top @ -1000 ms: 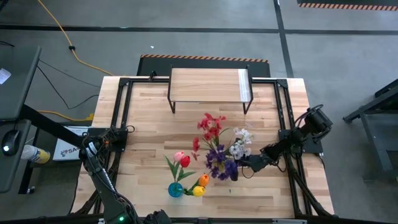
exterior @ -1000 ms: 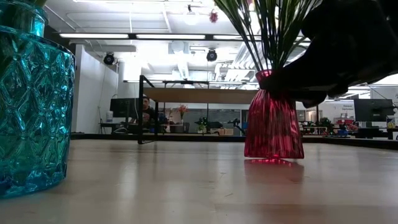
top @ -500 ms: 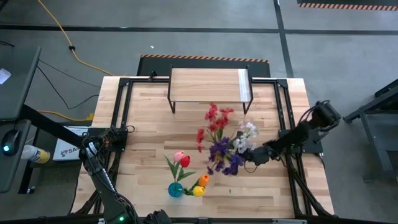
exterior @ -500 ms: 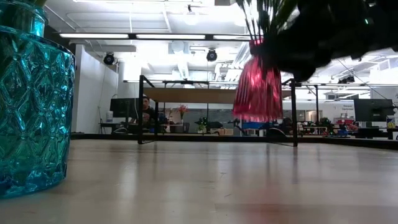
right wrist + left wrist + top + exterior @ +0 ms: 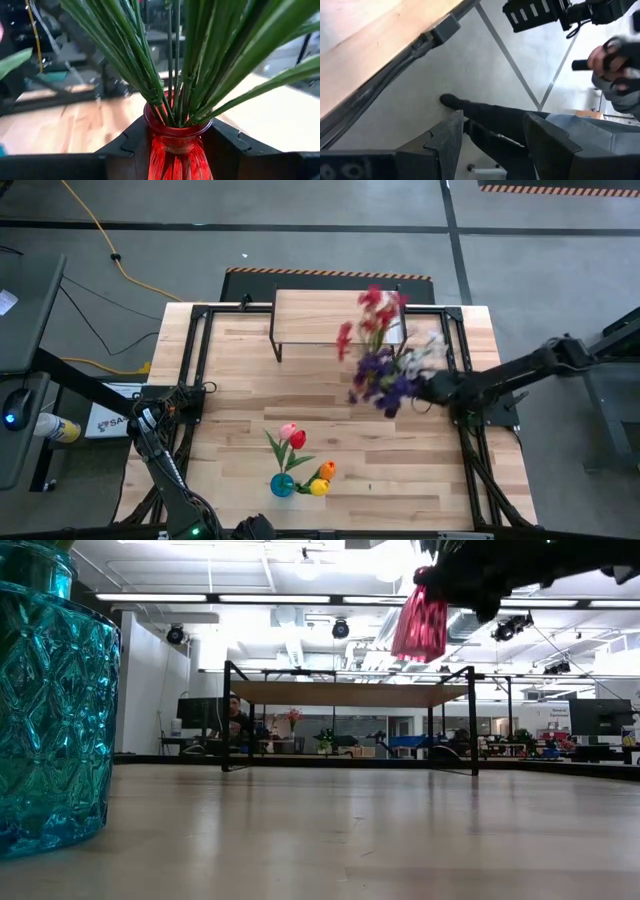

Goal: Pick and place flowers into a vace then onto a shelf
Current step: Put the red transparent flower vase on the shelf

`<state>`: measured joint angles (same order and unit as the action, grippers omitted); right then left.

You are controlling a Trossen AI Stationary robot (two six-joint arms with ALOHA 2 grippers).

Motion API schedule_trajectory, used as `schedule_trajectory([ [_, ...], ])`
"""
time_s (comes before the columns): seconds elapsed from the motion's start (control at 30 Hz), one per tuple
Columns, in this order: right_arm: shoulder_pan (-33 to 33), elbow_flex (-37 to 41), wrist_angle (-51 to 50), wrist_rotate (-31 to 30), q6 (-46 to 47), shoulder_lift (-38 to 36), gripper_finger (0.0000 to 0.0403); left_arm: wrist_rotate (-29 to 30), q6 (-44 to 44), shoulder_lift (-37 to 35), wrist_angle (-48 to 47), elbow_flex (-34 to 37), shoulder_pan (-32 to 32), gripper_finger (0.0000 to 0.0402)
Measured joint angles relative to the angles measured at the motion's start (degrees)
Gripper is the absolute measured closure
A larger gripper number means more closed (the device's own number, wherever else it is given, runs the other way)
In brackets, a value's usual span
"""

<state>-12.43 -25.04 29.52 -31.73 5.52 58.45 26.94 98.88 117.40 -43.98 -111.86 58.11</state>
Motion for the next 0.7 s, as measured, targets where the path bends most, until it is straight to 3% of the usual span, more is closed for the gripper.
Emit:
schedule_trajectory([
  [0.3, 15.4, -0.1, -5.9, 7.1, -6.1, -10.7, 0.0259, 3.9, 0.0, 0.0, -0.1, 0.0, 0.0, 0.0163],
  [0.43, 23.9, -2.3, -11.5, 13.8, -6.2, -10.3, 0.0259, 5.6, 0.3, 0.0, -0.1, 0.0, 0.0, 0.0163],
  [0.7, 39.1, -15.5, -19.1, 28.3, -11.9, -3.6, 0.0259, 9.4, 0.6, 0.0, 0.5, 0.0, 0.0, 0.0163],
])
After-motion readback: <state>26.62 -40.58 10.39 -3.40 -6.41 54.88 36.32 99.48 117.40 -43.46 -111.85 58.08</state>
